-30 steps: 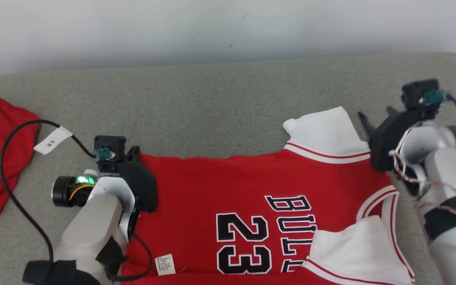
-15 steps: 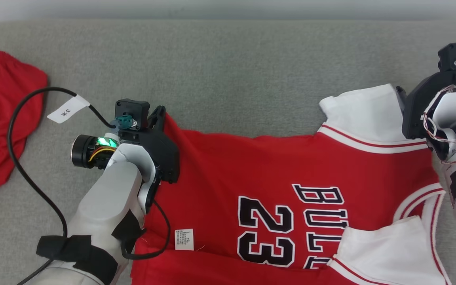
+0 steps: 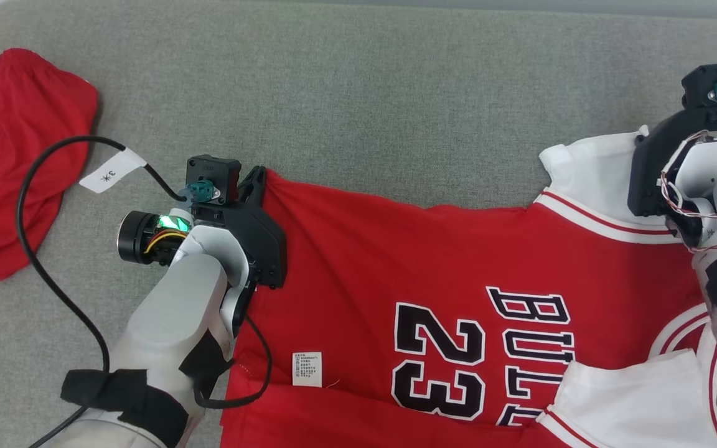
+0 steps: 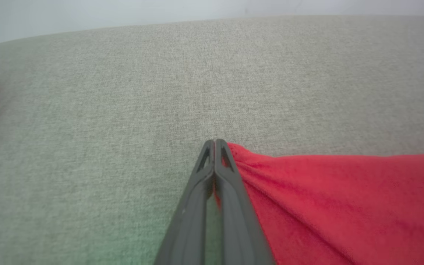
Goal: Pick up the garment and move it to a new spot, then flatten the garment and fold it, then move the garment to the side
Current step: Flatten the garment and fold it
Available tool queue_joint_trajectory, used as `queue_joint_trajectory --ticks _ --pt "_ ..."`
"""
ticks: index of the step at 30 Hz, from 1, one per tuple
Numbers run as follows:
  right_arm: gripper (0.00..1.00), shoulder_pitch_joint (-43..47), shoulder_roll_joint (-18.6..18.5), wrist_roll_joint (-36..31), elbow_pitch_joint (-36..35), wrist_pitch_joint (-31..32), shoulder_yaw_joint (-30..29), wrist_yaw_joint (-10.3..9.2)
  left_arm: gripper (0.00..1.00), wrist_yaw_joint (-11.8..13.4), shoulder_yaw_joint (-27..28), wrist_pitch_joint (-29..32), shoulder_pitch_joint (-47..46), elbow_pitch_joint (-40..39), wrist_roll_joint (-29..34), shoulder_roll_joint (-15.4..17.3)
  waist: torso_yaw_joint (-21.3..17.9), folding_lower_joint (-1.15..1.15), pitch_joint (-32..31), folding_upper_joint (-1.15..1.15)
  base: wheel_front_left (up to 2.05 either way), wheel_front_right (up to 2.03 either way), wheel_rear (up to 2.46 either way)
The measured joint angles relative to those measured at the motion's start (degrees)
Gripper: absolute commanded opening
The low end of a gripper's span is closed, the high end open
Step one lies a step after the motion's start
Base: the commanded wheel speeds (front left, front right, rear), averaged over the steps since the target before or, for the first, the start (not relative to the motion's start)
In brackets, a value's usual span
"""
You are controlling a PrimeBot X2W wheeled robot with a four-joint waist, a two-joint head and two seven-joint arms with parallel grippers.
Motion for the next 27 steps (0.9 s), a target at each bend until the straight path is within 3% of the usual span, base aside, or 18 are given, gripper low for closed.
queue_joint_trajectory --ticks 9,17,22,27 --pt "0.00 -0.87 -1.02 -3.05 0.10 -12.82 -2.66 0.00 0.00 0.03 0.10 -1.80 0.07 0.42 -0.70 0.20 -0.90 0.00 -2.66 0.00 0.00 0.00 0.00" --pt "0.00 0.76 -0.73 -4.36 -1.58 -20.49 -0.16 -0.01 0.00 -0.25 0.34 -3.57 1.29 0.74 -1.27 1.18 -1.57 0.00 -5.49 0.00 0.00 0.00 0.00" --pt "0.00 5.82 -0.23 0.99 -3.49 -19.75 5.87 -0.01 0.00 -1.60 -0.29 -4.79 3.89 0.51 -1.38 1.37 -2.14 -0.01 -8.03 0.00 0.00 0.00 0.00" --pt "0.00 14.20 -5.06 8.71 -11.59 -16.94 16.06 -0.01 0.00 -2.14 -1.54 -6.57 9.55 -1.63 -0.85 2.09 -2.53 -0.01 -11.25 0.00 0.00 0.00 0.00"
